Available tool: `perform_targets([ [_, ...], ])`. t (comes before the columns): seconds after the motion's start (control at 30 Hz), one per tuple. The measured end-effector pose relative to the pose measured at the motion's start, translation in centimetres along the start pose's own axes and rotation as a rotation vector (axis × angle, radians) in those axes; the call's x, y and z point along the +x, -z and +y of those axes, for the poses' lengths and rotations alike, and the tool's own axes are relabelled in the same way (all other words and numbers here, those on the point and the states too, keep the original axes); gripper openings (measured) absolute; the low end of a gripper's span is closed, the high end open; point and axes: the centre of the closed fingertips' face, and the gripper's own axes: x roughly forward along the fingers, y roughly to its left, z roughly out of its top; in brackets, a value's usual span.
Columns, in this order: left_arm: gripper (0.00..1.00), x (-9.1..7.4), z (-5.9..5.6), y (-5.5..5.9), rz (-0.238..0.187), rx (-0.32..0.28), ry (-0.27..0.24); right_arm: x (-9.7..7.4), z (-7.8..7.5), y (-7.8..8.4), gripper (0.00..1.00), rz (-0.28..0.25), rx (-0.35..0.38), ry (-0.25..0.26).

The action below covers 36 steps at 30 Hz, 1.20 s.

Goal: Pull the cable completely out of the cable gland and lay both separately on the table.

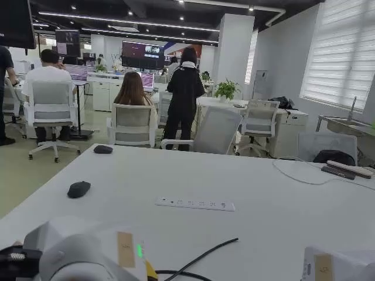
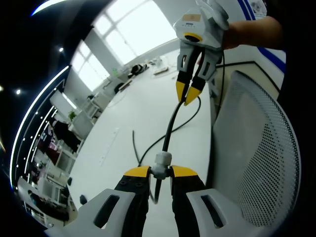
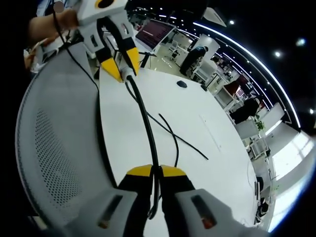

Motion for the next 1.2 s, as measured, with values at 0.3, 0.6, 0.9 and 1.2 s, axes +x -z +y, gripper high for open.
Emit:
perform_targets([
  [0.3, 0.16, -0.5, 0.1, 0.2, 0.003, -0.014, -0.003, 0.1, -0.9, 2.9, 0.03, 0.076, 0.029, 0.017],
  [0.6, 0.16, -0.7, 0.3, -0.3, 0.003, -0.03, -0.004, 0.2, 1.2, 2.2, 0.3, 0.106, 0.052, -0.076],
  [0.9, 0.16, -0.3, -0.6, -0.7, 0.022, 0.025, 0.001, -0.4, 3.4, -6.6, 0.26, -0.125, 0.086, -0.144],
  [1.2, 0.16, -0.1, -1.2, -2.0, -0.006, 0.057, 0.001, 0.1, 4.0, -11.3, 0.11, -0.192, 0.055, -0.09],
])
